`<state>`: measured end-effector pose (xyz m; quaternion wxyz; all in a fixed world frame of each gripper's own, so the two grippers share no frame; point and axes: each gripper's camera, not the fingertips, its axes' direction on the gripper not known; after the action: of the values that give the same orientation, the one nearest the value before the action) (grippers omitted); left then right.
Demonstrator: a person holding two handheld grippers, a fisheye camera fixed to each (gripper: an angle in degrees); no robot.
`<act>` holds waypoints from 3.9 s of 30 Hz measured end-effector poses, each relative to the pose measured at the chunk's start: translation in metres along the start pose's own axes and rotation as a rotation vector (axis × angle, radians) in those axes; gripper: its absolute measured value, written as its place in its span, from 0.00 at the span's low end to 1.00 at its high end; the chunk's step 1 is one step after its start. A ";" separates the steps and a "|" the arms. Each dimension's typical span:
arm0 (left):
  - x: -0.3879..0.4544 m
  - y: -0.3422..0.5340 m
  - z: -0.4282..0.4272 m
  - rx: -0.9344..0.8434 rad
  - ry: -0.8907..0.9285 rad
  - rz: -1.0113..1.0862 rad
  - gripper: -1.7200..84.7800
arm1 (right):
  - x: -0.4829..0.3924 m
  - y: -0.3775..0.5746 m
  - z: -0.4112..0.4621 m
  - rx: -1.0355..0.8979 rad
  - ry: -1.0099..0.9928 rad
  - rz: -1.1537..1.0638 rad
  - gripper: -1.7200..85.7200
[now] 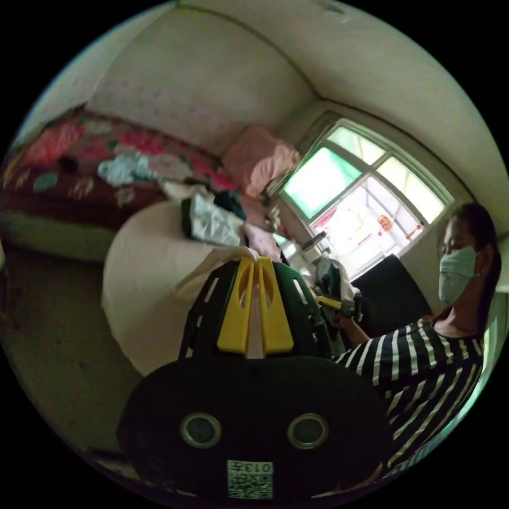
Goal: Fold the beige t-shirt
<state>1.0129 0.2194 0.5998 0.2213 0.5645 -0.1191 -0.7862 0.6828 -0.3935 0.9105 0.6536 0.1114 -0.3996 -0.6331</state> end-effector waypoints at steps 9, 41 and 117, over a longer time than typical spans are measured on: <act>-0.118 0.107 0.067 -0.222 -0.006 -0.528 0.02 | -0.016 0.094 0.101 -0.534 -0.215 0.203 0.05; -0.062 -0.161 0.052 -0.042 0.047 -0.033 0.02 | 0.146 -0.027 -0.060 0.161 0.234 0.303 0.03; 0.012 0.191 0.435 -1.197 -0.033 -0.070 0.03 | -0.150 -0.053 0.217 -0.557 -0.202 -0.210 0.03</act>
<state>0.6416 0.0193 0.8186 0.4728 0.3334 0.3596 -0.7321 0.5184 -0.1871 0.9609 0.5468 -0.0948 -0.2600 -0.7902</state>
